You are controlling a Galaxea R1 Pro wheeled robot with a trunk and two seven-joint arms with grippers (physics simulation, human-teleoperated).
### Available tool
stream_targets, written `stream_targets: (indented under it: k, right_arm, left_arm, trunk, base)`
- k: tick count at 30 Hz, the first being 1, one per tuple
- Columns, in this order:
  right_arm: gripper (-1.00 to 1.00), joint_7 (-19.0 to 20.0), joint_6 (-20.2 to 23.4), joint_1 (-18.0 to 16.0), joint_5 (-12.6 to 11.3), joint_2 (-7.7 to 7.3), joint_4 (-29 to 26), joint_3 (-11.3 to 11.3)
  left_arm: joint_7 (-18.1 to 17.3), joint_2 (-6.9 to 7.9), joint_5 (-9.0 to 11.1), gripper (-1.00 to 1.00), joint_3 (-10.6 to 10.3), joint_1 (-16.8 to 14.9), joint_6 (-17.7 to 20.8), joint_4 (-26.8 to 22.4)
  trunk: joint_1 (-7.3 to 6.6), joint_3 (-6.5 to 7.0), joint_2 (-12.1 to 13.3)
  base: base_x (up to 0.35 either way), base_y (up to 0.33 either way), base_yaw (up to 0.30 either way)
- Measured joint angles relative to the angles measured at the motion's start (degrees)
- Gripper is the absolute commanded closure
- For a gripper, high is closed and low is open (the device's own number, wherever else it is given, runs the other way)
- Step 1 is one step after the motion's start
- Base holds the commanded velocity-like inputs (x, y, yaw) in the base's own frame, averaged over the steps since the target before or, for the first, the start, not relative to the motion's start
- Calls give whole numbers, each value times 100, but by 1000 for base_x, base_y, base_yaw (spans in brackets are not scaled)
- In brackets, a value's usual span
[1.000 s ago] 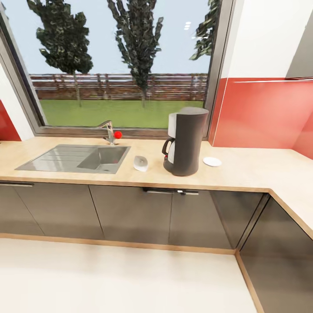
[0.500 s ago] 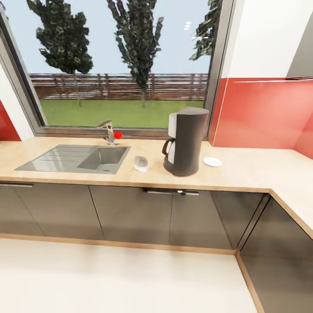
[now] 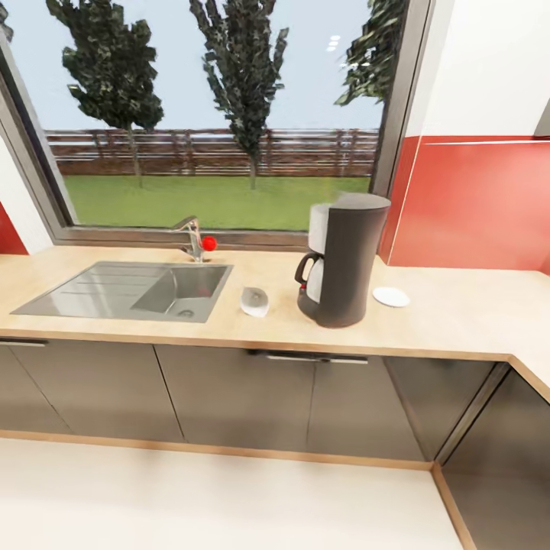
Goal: Set up a coffee station on the kitchen countertop: keep the coffee maker on the countertop, move the bottle of coffee from the kitchen shelf to the counter next to the coffee maker, place a paper coffee filter on top of the coffee maker, put the saucer next to the coffee maker with the coffee cup on the saucer, and place the electric kettle next to the coffee maker.
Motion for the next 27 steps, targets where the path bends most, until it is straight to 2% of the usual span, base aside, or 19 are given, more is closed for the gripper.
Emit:
stream_targets:
  k: [14,27]
  right_arm:
    - [-100,1,24,0,38,2,17,5]
    - [-100,-6,26,0,25,2,18,5]
  left_arm:
    - [2,1,8,-100,-6,-3,8,0]
    - [2,4,7,-100,-8,-1,8,2]
  trunk:
    - [1,0,0]
    - [3,0,1]
  base:
    - [224,249,0]
    - [66,327,0]
